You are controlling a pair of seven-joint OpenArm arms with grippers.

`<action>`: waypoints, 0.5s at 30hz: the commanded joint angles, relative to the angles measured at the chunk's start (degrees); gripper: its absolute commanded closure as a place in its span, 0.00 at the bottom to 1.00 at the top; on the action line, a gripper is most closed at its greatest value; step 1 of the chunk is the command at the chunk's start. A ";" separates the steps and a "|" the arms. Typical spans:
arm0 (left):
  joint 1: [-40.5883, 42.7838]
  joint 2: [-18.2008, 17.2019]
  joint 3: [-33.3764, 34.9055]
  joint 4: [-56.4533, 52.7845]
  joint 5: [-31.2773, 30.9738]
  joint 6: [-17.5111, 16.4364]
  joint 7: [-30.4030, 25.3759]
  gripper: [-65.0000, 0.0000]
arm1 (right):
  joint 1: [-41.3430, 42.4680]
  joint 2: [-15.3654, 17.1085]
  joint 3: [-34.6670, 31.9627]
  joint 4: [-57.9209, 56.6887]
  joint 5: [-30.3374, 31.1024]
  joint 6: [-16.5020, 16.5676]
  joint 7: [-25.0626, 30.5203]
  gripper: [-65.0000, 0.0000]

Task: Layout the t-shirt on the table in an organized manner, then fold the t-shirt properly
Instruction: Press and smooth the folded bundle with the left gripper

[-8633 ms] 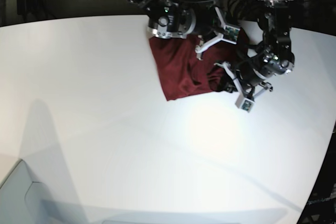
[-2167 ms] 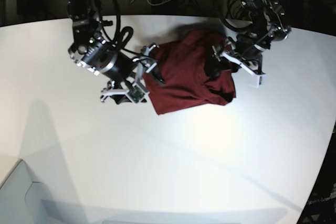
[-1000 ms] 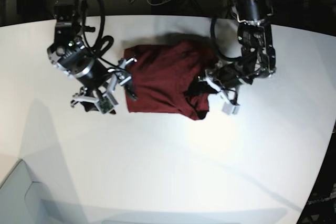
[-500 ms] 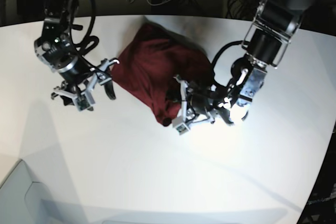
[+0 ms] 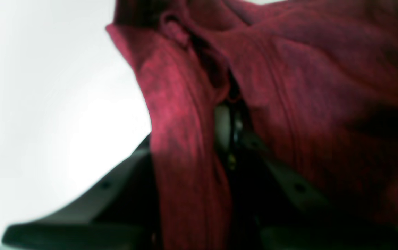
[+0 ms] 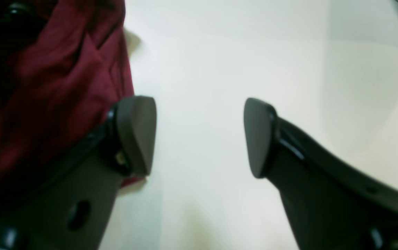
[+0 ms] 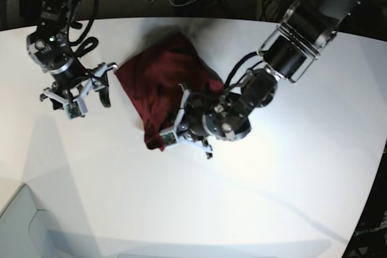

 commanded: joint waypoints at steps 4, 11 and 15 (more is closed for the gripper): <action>-1.35 3.60 -0.24 0.83 6.53 -0.13 -2.35 1.00 | -0.41 0.24 0.36 1.17 0.73 -0.05 1.92 0.39; -1.53 7.21 -0.15 0.57 14.18 -1.53 -2.35 1.00 | -0.41 0.24 0.36 1.17 0.73 -0.05 1.48 0.39; -1.79 8.61 -0.15 0.48 17.96 -7.20 -1.91 1.00 | -1.21 0.24 1.33 1.17 0.73 -0.05 1.92 0.39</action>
